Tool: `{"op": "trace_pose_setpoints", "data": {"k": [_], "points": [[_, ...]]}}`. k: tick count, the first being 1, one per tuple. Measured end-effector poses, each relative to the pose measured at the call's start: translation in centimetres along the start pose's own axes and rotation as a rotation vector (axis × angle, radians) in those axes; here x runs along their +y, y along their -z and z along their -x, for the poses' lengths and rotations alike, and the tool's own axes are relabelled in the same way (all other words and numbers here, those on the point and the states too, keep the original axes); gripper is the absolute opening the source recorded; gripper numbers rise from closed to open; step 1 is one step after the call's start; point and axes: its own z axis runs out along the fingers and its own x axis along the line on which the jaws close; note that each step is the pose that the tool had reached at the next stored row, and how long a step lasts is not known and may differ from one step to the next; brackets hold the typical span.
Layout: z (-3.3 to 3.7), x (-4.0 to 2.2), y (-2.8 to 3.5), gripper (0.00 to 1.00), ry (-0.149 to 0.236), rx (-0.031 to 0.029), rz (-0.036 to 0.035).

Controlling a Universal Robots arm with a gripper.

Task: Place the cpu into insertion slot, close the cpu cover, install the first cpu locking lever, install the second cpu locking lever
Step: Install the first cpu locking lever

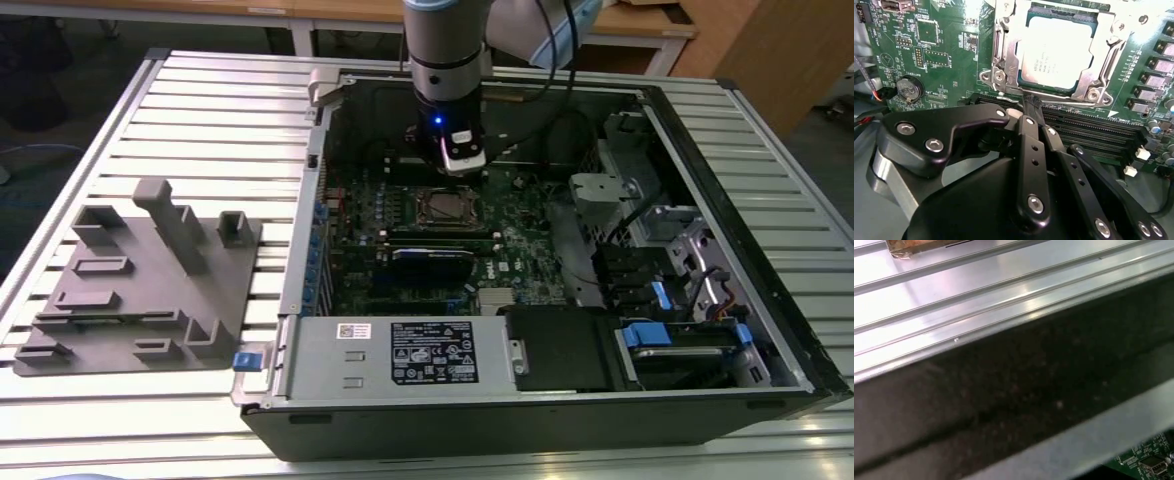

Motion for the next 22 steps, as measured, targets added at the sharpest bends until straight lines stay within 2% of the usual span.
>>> {"op": "trace_pose_setpoints", "data": {"k": [5,9,11,17,22], "points": [[-0.01,-0.02,-0.07,0.11,0.000,-0.0004,-0.0002],[0.07,0.09,0.54,0.11,0.000,-0.0005,0.0002],[0.07,0.09,0.55,0.11,-0.003,-0.0009,0.0000],[0.04,0.14,0.50,0.11,-0.046,-0.0071,-0.0048],[-0.05,0.31,0.40,0.11,-0.059,-0.0076,-0.0026]]}}
